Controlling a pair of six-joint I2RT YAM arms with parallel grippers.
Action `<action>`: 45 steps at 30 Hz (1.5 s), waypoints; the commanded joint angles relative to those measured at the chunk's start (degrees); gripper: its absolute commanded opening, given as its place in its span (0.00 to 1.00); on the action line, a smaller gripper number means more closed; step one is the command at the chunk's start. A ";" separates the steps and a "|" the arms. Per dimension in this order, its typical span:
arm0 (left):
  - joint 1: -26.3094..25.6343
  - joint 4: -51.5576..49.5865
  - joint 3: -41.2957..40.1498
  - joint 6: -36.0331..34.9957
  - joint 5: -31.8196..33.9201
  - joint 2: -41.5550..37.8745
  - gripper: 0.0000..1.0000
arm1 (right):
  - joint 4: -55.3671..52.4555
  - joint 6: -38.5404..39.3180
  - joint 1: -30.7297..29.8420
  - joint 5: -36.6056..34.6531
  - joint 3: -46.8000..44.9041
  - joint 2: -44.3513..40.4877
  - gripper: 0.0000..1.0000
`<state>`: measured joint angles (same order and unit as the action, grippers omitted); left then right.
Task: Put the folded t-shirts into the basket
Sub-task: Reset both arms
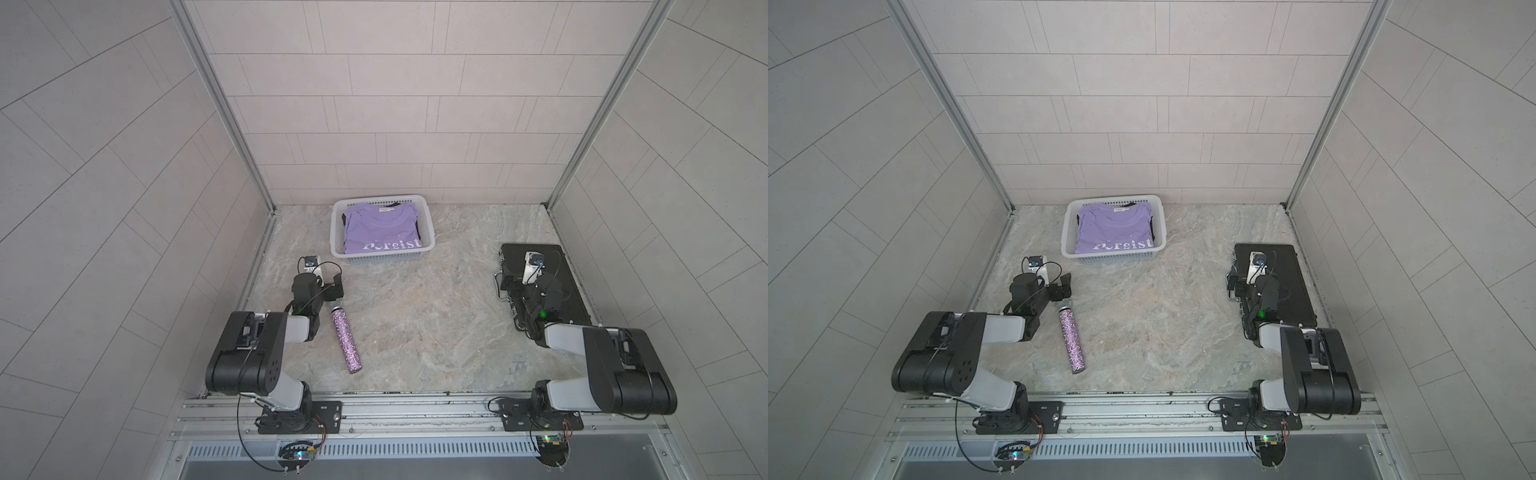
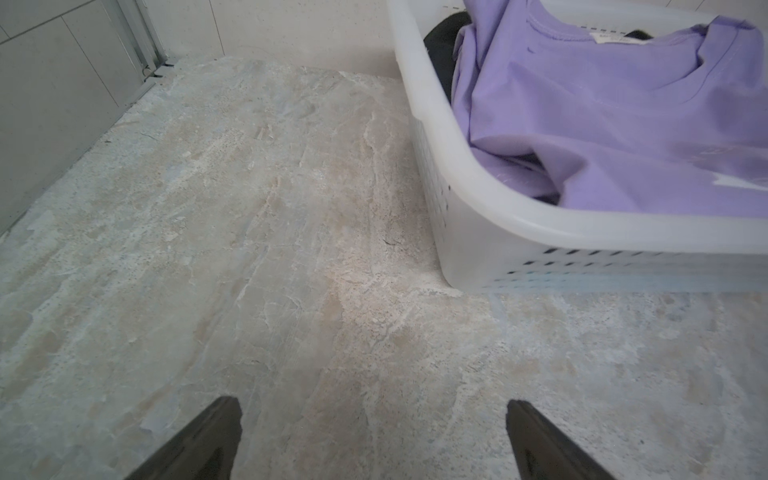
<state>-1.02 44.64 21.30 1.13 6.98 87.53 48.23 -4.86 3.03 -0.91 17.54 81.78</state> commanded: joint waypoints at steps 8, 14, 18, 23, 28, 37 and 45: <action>-0.46 -1.94 3.76 0.96 2.93 0.03 1.00 | 0.60 -0.83 -1.32 -1.71 4.49 5.72 1.00; -0.48 -1.84 3.75 0.93 2.95 -0.04 1.00 | -0.28 -0.06 -2.10 -2.41 5.08 5.89 1.00; -0.49 -1.84 3.75 0.93 2.95 0.01 1.00 | -0.33 -0.08 -2.06 -2.32 5.05 5.85 1.00; -0.50 -1.84 3.75 0.93 2.99 0.01 1.00 | -0.29 -0.06 -1.92 -2.22 5.07 5.85 1.00; -0.56 -1.84 3.75 0.98 2.95 0.04 1.00 | 0.81 -0.76 -0.37 1.03 4.42 5.67 1.00; -0.52 -1.91 3.75 0.92 3.04 0.02 1.00 | 0.82 -0.78 -0.33 1.08 4.43 5.65 1.00; -0.57 -1.93 3.75 0.98 3.04 0.01 1.00 | 0.77 -0.74 -0.33 1.50 4.40 5.76 1.00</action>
<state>-1.30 43.13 24.45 1.76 9.91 87.64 48.36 -5.21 2.61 -0.10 22.44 87.77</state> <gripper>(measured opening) 0.999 0.999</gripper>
